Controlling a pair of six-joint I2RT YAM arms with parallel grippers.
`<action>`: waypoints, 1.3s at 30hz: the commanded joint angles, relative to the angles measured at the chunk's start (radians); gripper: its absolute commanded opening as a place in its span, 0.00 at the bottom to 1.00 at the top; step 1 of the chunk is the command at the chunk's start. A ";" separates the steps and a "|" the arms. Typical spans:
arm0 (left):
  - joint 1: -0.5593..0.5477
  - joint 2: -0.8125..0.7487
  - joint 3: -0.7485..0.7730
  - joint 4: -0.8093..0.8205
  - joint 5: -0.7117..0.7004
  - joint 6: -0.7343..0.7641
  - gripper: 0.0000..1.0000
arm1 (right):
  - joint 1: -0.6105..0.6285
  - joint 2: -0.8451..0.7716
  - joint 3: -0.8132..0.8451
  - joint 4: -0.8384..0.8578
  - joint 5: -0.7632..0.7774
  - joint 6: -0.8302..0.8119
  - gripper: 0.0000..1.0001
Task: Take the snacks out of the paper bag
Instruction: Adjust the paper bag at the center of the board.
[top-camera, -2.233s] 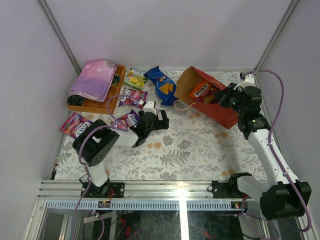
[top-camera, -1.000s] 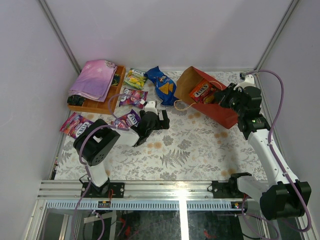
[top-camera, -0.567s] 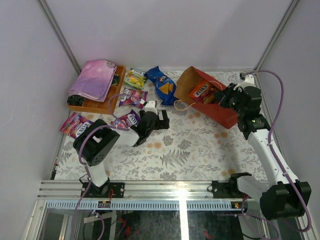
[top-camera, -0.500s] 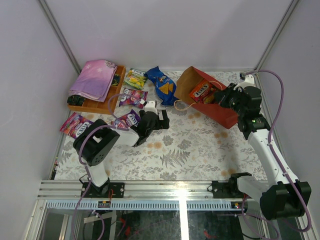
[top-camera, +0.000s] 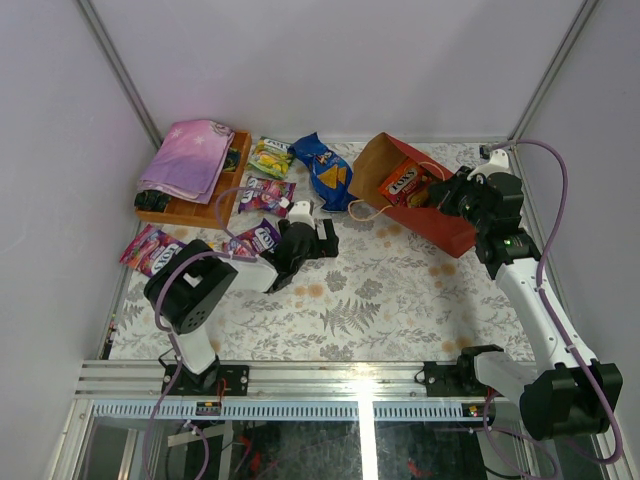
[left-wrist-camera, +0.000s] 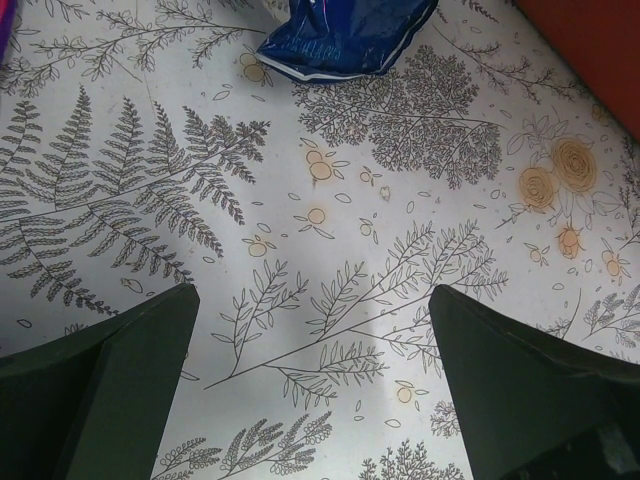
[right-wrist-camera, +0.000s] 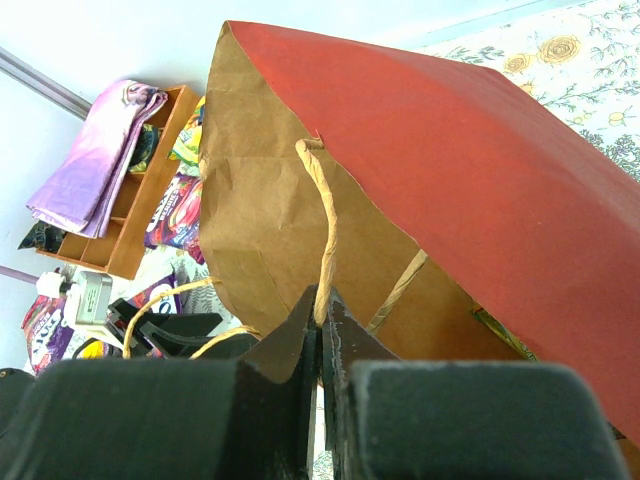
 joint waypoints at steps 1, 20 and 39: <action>-0.018 -0.021 0.032 -0.023 -0.057 0.023 1.00 | -0.002 -0.005 0.008 0.032 -0.031 0.003 0.00; -0.051 0.026 0.084 -0.050 -0.104 0.057 1.00 | -0.002 -0.001 0.015 0.030 -0.034 0.001 0.00; -0.054 -0.027 0.045 -0.031 -0.121 0.053 1.00 | -0.002 -0.006 0.013 0.024 -0.035 0.000 0.00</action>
